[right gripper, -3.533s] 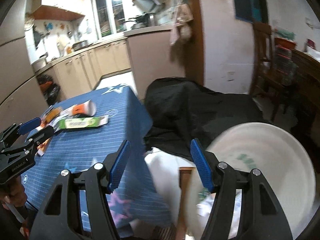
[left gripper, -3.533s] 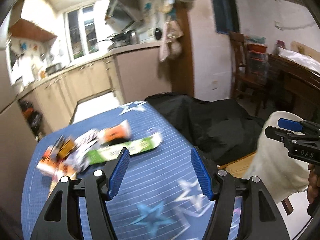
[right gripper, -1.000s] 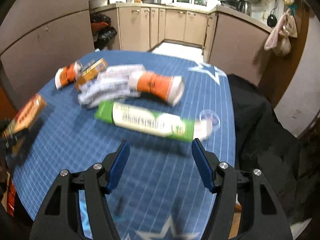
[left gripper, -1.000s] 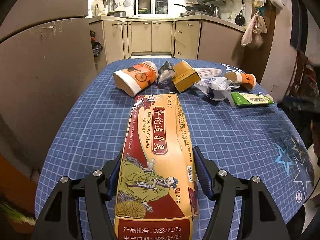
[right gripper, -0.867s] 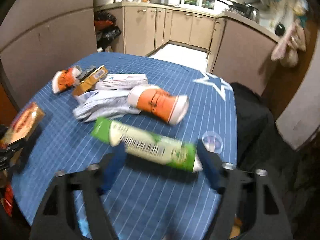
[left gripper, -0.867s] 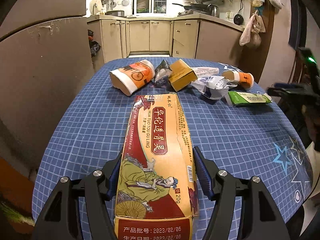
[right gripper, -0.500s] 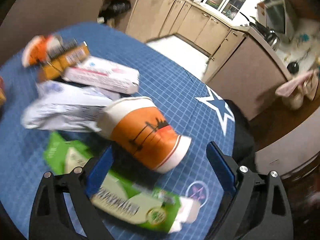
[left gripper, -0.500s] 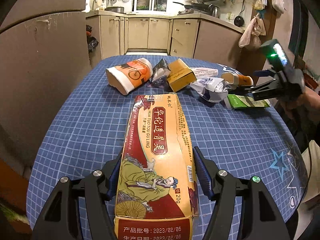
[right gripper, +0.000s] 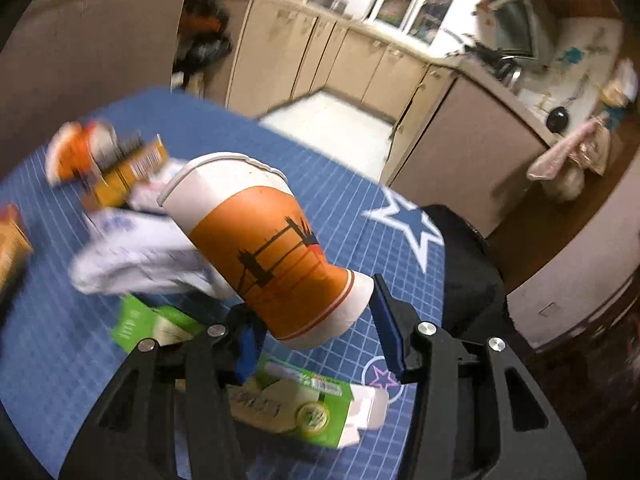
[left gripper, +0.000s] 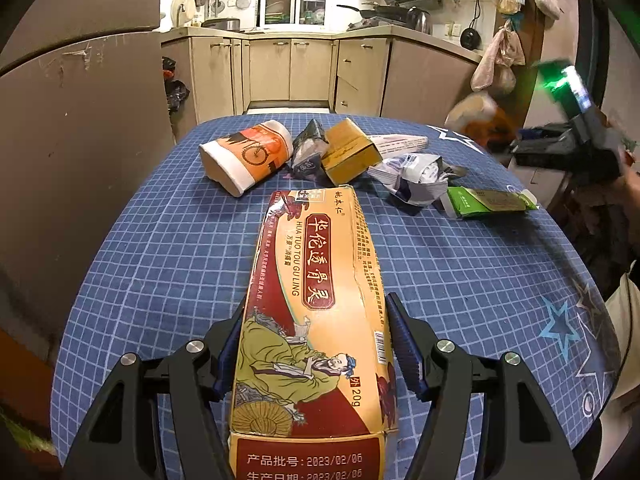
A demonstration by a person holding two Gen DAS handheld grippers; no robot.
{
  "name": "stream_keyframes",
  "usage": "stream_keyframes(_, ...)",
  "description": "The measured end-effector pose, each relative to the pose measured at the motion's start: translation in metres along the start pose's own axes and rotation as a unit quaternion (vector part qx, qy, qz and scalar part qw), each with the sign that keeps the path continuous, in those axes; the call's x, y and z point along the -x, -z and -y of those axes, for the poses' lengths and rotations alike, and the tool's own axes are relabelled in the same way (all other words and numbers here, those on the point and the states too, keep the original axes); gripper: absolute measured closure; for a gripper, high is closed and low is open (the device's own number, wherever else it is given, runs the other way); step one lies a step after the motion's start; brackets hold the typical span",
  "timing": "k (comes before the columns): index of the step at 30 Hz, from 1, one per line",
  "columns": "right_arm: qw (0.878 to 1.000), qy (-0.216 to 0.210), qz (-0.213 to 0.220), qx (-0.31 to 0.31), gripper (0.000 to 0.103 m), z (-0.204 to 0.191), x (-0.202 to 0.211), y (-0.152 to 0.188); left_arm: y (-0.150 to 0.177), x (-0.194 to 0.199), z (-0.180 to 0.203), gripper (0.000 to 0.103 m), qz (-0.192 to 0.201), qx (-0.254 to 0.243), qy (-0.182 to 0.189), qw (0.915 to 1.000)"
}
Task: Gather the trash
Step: 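Grasp the orange paper cup with the right tool while the left tool holds the box, then carry the medicine box and paper cup with both tools over the bucket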
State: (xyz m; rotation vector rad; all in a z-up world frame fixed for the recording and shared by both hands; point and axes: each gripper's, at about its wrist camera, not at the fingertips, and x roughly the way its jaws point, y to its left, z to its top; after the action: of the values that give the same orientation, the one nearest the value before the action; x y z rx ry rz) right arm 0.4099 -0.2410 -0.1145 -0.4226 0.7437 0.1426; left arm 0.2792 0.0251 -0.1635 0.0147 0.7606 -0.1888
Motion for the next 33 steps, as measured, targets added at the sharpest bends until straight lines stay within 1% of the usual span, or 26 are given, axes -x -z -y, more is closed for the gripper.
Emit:
stream_keyframes(3,0.998,-0.024,0.041,-0.038,0.056,0.001,0.040,0.006,-0.001,0.005,0.003,0.037,0.005,-0.003,0.002,1.0000)
stream_keyframes(4,0.996,-0.042,0.056,-0.054,0.056,0.000,0.056,0.012,-0.001,0.006,0.004,0.037,0.007,-0.004,0.003,1.0000)
stream_keyframes(7,0.991,-0.071,0.075,-0.080,0.056,-0.008,0.087,0.030,-0.004,0.013,0.012,0.037,0.015,-0.014,-0.001,0.9998)
stream_keyframes(11,0.984,-0.107,0.076,-0.123,0.056,-0.016,0.109,0.058,-0.008,0.024,0.027,0.037,0.031,-0.024,-0.007,0.9992)
stream_keyframes(15,0.976,-0.124,0.067,-0.165,0.056,-0.026,0.125,0.090,-0.008,0.029,0.039,0.037,0.041,-0.036,-0.023,0.9982)
stream_keyframes(19,0.966,-0.134,0.058,-0.211,0.056,-0.030,0.134,0.121,-0.006,0.033,0.048,0.037,0.047,-0.043,-0.035,0.9974)
stream_keyframes(21,0.958,-0.149,0.053,-0.240,0.056,-0.032,0.138,0.135,-0.004,0.037,0.054,0.037,0.050,-0.048,-0.043,0.9966)
stream_keyframes(23,0.952,-0.159,0.049,-0.256,0.056,-0.035,0.140,0.145,-0.003,0.040,0.058,0.037,0.053,-0.053,-0.046,0.9962)
stream_keyframes(27,0.948,-0.169,0.046,-0.267,0.056,-0.044,0.148,0.157,-0.002,0.047,0.067,0.037,0.059,-0.062,-0.049,0.9951)
stream_keyframes(30,0.946,-0.165,0.056,-0.272,0.056,-0.044,0.159,0.162,-0.003,0.054,0.077,0.037,0.066,-0.068,-0.047,0.9944)
stream_keyframes(33,0.945,-0.155,0.072,-0.279,0.056,-0.035,0.176,0.164,-0.007,0.062,0.088,0.037,0.077,-0.076,-0.040,0.9933)
